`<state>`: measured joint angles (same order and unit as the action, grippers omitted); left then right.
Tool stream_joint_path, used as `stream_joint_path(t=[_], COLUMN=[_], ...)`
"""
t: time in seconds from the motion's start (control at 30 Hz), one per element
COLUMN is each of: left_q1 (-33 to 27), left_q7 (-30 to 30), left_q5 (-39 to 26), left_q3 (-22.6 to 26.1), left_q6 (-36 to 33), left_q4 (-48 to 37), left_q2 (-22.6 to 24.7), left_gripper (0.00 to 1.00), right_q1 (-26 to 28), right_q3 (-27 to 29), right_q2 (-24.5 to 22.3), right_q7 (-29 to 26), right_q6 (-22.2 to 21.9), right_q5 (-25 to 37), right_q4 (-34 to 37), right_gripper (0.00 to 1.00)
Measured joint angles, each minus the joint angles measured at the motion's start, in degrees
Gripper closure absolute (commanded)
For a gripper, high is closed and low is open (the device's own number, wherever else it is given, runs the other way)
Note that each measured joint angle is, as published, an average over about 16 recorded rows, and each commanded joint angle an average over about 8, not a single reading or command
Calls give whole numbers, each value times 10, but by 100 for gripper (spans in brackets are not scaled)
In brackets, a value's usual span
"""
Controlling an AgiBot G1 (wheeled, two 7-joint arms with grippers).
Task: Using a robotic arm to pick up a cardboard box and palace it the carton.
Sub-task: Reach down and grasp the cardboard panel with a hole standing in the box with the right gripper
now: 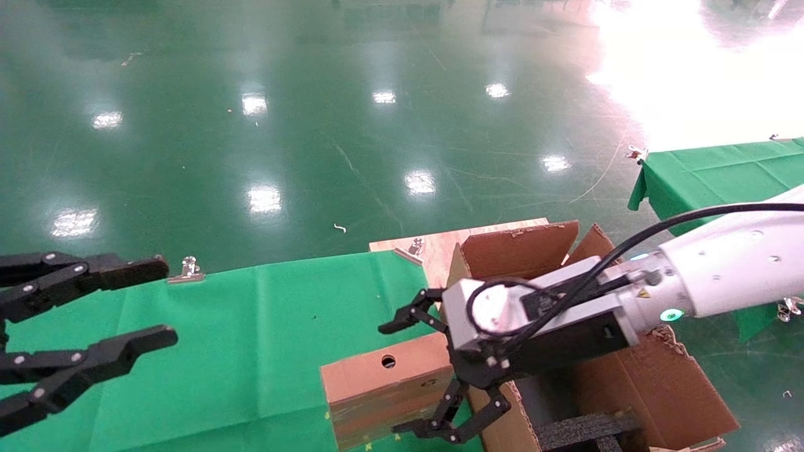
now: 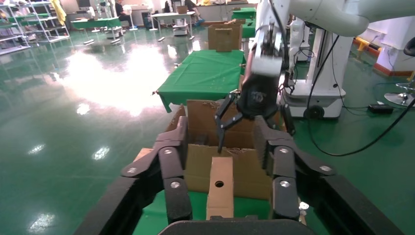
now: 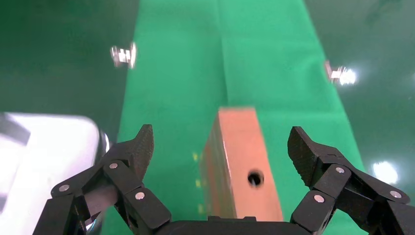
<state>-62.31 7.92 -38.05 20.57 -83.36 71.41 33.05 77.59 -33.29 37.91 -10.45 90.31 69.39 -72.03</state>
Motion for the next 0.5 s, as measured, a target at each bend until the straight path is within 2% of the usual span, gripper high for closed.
stream_joint_path(t=[0.5], left_q1=[0], left_q7=[0], left_q5=[0], left_q3=[0], left_q6=[0], left_q4=[0], left_q2=[0], left_gripper=[100], right_q1=[103], right_q3=[-127], right_q2=[101], right_q7=[41], right_q6=[-3], right_q5=[147], right_q4=[61], right_gripper=[0])
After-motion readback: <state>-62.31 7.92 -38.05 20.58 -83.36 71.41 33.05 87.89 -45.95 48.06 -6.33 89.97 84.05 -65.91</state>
